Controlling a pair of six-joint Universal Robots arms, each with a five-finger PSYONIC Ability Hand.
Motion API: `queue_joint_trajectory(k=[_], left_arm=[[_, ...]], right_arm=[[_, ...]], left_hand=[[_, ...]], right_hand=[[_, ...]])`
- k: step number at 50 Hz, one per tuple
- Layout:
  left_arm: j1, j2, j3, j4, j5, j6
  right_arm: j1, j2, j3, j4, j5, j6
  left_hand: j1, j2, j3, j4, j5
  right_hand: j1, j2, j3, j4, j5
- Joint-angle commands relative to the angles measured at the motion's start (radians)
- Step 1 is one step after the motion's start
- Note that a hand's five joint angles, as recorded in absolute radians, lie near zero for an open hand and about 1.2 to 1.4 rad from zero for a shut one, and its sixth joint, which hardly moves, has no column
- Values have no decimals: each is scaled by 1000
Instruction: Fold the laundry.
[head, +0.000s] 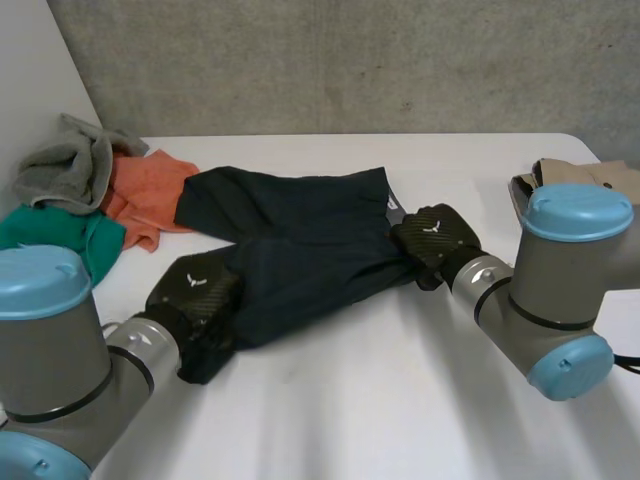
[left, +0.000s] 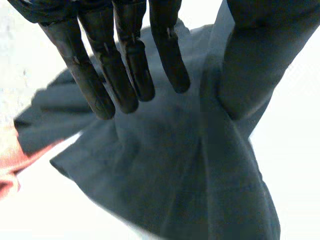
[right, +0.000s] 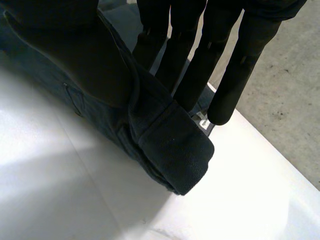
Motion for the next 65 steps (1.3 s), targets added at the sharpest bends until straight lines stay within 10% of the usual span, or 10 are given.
queue_joint_trajectory(k=[1,14,18,22,35,43,58,65], left_arm=[[-5,-30,-11,-20,-89,-7],[-12,-32,-45,-68,-149,-56],[-8,-55,-25,-92,-126,-54],[-22,-35,-11,-196,-109,-27],[33,552,186,-598,-89,172],[65,536,249,-756,-34,243],[50,-77,543,-413,-114,331],[51,-144,945,-15,-89,283]], right_arm=[[-5,-10,11,9,3,9],[21,-10,17,11,39,21],[18,-27,23,25,43,42],[11,-76,35,63,39,55],[-28,-433,8,503,9,-287],[-39,-513,-58,710,-39,-359],[-17,17,-435,712,45,-346],[-2,133,-863,261,146,-260]], left_hand=[[-32,-55,-61,-53,-56],[-158,-181,-188,-179,-183],[591,568,562,571,567],[622,600,593,602,598],[622,600,593,602,598],[622,600,593,602,598],[622,600,593,602,598],[622,600,593,602,598]], right_hand=[[291,218,207,201,224],[291,218,207,201,224],[291,218,207,201,224],[291,218,207,201,224],[291,218,207,201,224],[291,218,207,201,224],[291,218,207,201,224],[291,218,207,201,224]])
